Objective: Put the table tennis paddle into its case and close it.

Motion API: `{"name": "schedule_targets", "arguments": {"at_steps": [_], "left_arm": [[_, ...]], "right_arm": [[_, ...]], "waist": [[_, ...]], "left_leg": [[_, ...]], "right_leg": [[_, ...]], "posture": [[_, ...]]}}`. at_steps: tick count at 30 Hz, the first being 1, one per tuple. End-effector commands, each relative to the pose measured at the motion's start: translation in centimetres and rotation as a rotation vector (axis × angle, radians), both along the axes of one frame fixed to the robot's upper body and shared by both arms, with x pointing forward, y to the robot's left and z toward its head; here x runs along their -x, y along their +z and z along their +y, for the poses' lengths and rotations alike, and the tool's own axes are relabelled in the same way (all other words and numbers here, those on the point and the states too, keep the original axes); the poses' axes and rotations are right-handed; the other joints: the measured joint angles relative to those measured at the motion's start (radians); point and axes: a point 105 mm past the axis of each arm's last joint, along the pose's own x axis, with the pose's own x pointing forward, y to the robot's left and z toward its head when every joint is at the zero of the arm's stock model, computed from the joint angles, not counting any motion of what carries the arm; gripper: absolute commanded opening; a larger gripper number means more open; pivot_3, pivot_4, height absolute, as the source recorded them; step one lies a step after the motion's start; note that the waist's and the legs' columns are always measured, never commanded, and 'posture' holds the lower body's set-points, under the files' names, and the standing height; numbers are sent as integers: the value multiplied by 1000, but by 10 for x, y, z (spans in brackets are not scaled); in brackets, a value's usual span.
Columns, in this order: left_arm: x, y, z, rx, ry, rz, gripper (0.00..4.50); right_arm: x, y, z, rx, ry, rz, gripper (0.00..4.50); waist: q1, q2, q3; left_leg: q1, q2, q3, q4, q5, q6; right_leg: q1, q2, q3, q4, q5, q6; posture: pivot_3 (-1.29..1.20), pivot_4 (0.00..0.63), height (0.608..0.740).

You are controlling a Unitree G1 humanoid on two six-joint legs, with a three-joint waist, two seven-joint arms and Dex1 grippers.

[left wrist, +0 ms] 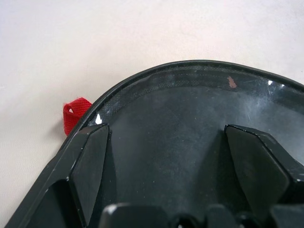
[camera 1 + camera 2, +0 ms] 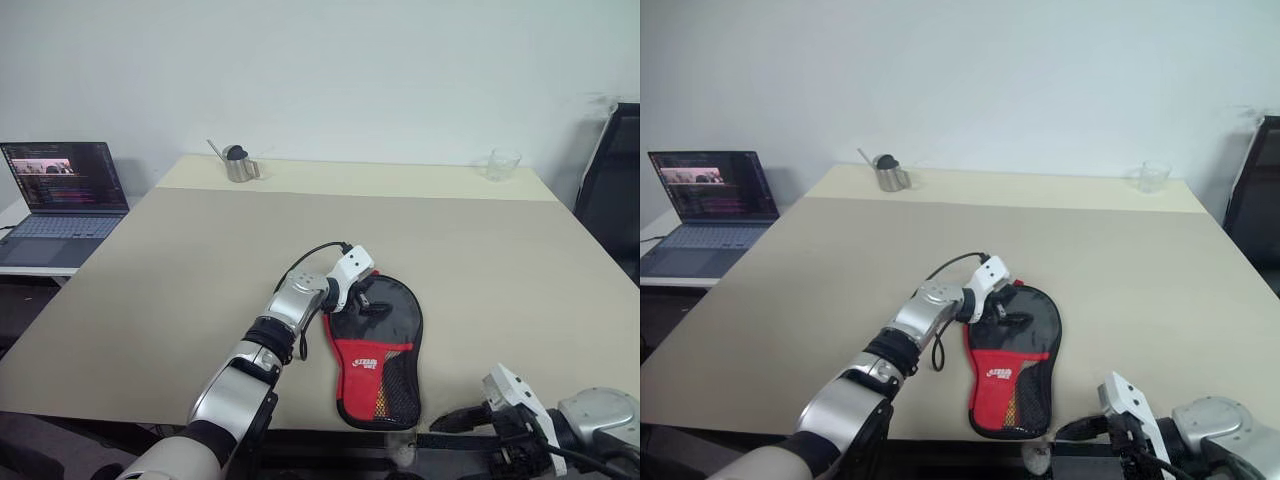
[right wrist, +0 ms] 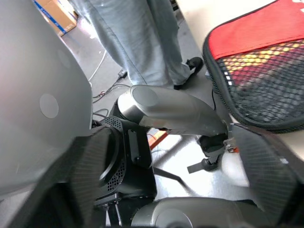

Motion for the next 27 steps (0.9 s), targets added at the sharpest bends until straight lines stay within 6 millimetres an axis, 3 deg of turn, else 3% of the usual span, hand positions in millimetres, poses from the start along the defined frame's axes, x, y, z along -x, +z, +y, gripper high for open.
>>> {"name": "schedule_targets", "arguments": {"at_steps": [1, 4, 9, 12, 18, 21, 24, 27], "left_arm": [[7, -17, 11, 22, 16, 103, 4258], [12, 4, 10, 95, -58, 83, 4258], [28, 57, 40, 180, -187, 42, 4258], [37, 80, 91, 182, -184, 28, 4258], [65, 120, 172, 127, -159, 3, 4258], [78, 132, 189, 98, -173, 6, 4258], [89, 148, 220, 63, -136, -3, 4258], [93, 161, 229, 65, -119, -9, 4258]], "right_arm": [[-32, 23, -18, 31, -112, -124, 4433], [-57, 32, -38, 75, -201, -192, 4433], [-79, 45, -64, 142, -246, -280, 4433], [-86, 53, -79, 187, -244, -312, 4433], [-95, 71, -121, 297, -264, -356, 4433], [-98, 84, -140, 328, -272, -370, 4433], [-98, 107, -165, 364, -305, -382, 4433], [-95, 123, -181, 380, -320, -388, 4433]], "waist": [[0, -1, 0], [1, -1, 1], [0, 0, 4], [4, 1, 4], [5, 3, 6], [9, 4, 7], [11, 8, 10], [10, 9, 11]], "left_leg": [[0, 0, 0, 0, 0, 0], [0, 0, 0, 0, 0, 0], [-7, 0, 0, -2, 2, 4], [-14, 0, 1, -2, 2, 3], [-15, 2, 3, -1, 1, 2], [-15, 1, 3, 0, 1, 2], [-15, 1, 3, 2, 1, 2], [-15, 2, 3, 2, 1, 2]], "right_leg": [[0, 0, 0, 0, 0, 0], [-1, 0, -1, 0, 0, 0], [-7, 1, 0, 2, 0, 4], [-14, 9, 0, 4, -2, 4], [-17, 12, 2, 5, -3, 4], [-16, 10, 2, 5, -3, 4], [-16, 7, 2, 6, -5, 0], [-17, 2, 2, 6, -6, 0]], "posture": [[0, 150, 740], [0, 150, 740], [0, 150, 740], [0, 150, 740], [0, 150, 740], [0, 150, 740], [0, 150, 740], [0, 150, 740]]}}
